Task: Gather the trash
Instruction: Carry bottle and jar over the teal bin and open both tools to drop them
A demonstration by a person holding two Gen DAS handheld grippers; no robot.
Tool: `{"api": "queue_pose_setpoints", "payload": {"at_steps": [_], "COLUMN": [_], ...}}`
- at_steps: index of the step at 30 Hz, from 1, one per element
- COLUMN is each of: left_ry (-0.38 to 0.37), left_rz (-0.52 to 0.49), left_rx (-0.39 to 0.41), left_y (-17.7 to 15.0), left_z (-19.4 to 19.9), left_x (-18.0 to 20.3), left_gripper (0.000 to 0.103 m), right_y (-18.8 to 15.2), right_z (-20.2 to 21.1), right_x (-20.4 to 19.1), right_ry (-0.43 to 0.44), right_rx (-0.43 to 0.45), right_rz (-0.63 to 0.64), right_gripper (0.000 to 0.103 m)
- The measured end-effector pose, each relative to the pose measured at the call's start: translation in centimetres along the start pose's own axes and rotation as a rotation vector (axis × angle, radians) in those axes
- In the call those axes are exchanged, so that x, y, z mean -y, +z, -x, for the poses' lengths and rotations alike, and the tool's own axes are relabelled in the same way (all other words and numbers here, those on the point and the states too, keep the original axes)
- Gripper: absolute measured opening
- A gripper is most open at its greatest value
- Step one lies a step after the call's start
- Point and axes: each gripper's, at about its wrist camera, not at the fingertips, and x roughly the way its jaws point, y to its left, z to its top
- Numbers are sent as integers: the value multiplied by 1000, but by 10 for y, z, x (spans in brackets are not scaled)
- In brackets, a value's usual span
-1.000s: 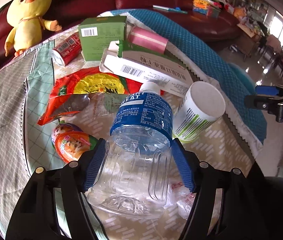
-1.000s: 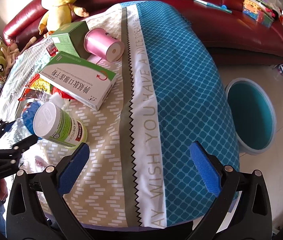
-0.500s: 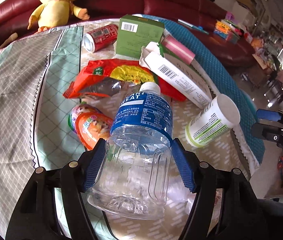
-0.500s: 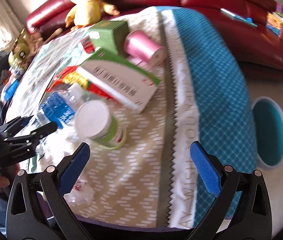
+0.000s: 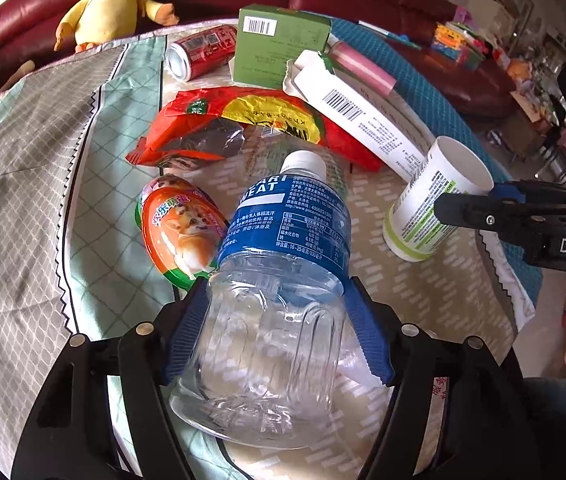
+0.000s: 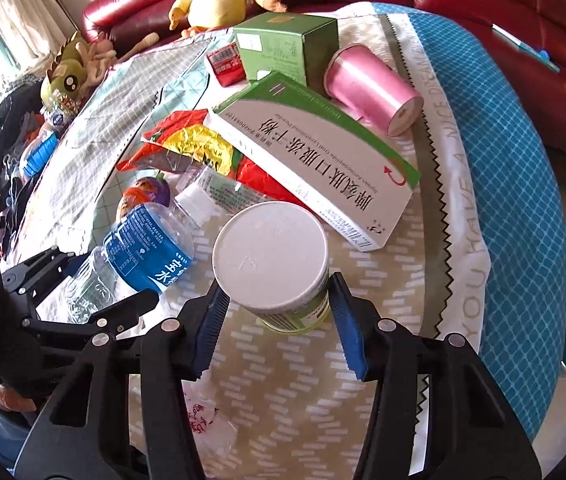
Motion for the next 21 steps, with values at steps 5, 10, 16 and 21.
{"api": "queue_pose_setpoints", "payload": {"at_steps": [5, 10, 16, 21], "left_ry": [41, 12, -88, -186], "left_rz": [11, -10, -152, -258], "left_rx": [76, 159, 169, 140], "left_y": [11, 32, 67, 94], "left_z": [30, 61, 50, 18], "left_x": [7, 34, 117, 197], "left_gripper": [69, 69, 69, 69], "right_y": [6, 6, -12, -43], "right_z": [29, 68, 122, 166], "right_x": [22, 60, 149, 239], "right_ry": [24, 29, -54, -165], "right_rx": [55, 128, 205, 246], "right_rz": [-47, -119, -265, -407], "right_gripper": [49, 49, 49, 49]}}
